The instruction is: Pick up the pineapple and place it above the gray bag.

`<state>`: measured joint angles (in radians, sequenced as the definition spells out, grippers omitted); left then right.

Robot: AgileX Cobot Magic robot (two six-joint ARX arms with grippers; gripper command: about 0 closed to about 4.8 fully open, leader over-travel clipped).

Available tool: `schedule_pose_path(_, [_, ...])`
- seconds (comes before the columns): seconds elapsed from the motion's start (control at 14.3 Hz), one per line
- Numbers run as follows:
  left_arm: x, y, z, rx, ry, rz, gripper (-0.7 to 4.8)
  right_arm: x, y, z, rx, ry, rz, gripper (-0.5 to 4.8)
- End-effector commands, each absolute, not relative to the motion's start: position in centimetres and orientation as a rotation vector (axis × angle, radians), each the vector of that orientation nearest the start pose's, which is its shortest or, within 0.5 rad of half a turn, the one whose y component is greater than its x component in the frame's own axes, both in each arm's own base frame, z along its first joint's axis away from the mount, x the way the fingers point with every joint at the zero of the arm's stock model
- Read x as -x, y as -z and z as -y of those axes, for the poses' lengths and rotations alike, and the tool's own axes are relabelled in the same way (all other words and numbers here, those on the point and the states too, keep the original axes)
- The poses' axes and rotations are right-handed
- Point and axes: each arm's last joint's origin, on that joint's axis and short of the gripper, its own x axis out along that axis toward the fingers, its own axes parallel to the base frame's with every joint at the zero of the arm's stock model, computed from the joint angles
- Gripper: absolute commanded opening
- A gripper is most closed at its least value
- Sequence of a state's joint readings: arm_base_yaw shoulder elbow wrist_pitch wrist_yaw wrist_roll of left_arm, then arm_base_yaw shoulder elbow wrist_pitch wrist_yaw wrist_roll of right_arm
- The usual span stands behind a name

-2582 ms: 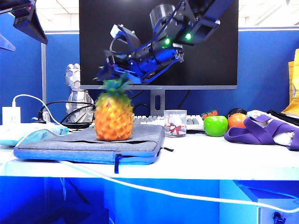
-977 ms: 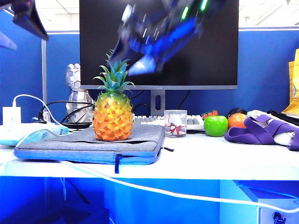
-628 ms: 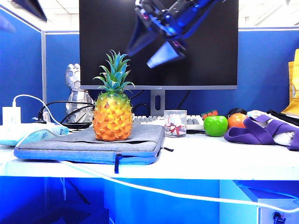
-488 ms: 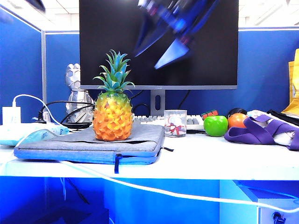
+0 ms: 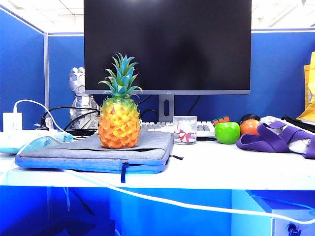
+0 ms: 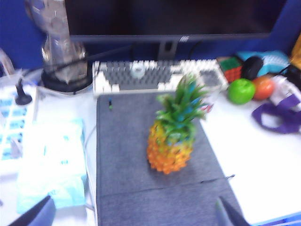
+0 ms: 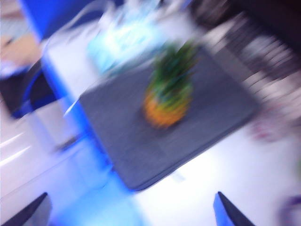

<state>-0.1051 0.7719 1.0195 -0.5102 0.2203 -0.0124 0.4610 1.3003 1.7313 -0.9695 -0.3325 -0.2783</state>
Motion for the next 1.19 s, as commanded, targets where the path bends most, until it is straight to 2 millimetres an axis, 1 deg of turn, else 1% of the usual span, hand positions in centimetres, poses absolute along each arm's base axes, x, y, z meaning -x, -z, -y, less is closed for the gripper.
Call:
schedule_pose_path(0.07, [-11.7,-39.5,1.7,0.014,0.276,-0.198,4.79,-14.1,-50.8,-7.4,0.315,-0.600,-0.179,3.28])
schedule_pose_path(0.14, [-10.8,-39.6,1.5,0.003,0.248,-0.188,4.79,-12.7,-51.2,-6.6,0.315,-0.562,-0.155,2.25])
schedule_pose_path(0.21, [-10.1,-39.5,1.4,-0.024,0.223,-0.192,3.65,-11.2,-51.4,-5.7,0.318,-0.517,-0.141,0.83])
schedule_pose_path(0.28, [-9.4,-39.2,1.3,-0.068,0.214,-0.217,1.79,-9.6,-51.5,-4.7,0.324,-0.476,-0.138,0.32])
schedule_pose_path(0.35, [-9.0,-38.8,1.2,-0.087,0.217,-0.246,1.13,-8.5,-51.4,-4.1,0.321,-0.457,-0.135,0.15])
schedule_pose_path(0.42, [-8.7,-38.6,1.2,-0.091,0.206,-0.264,1.09,-7.4,-51.3,-3.6,0.302,-0.446,-0.113,-0.05])
schedule_pose_path(0.49, [-8.3,-38.6,1.1,-0.098,0.186,-0.260,1.03,-6.2,-51.1,-2.9,0.285,-0.423,-0.070,-0.06])
schedule_pose_path(0.56, [-7.4,-39.0,0.9,-0.097,0.174,-0.208,0.79,-4.2,-50.7,-1.8,0.253,-0.354,0.007,-0.05])
schedule_pose_path(0.63, [-6.0,-39.5,0.7,-0.079,0.144,-0.129,0.79,-2.2,-50.0,-0.7,0.216,-0.332,0.080,-0.06])
schedule_pose_path(0.7, [-4.9,-39.7,0.5,-0.078,0.116,-0.079,0.78,-1.0,-49.0,-0.1,0.199,-0.320,0.111,-0.05])
schedule_pose_path(0.77, [-4.0,-39.6,0.4,-0.074,0.101,-0.035,0.62,-0.1,-47.6,0.4,0.183,-0.312,0.116,-0.06])
schedule_pose_path(0.84, [-2.8,-38.4,0.2,-0.070,0.072,0.008,0.45,0.9,-44.6,1.0,0.163,-0.295,0.098,-0.05])
schedule_pose_path(0.91, [-2.4,-37.0,0.1,-0.071,0.051,0.004,0.17,1.3,-42.3,1.2,0.137,-0.298,0.091,-0.05])
schedule_pose_path(0.98, [-2.5,-35.2,0.1,-0.069,0.050,-0.013,0.17,1.3,-39.9,1.2,0.106,-0.302,0.095,-0.06])
schedule_pose_path(1.05, [-2.8,-33.2,0.1,-0.051,0.030,-0.033,0.17,1.1,-38.0,1.1,0.074,-0.303,0.110,-0.06])
schedule_pose_path(1.19, [-3.4,-29.1,0.1,0.014,0.007,-0.039,0.16,0.0,-33.0,0.3,-0.003,-0.366,0.159,-0.05])
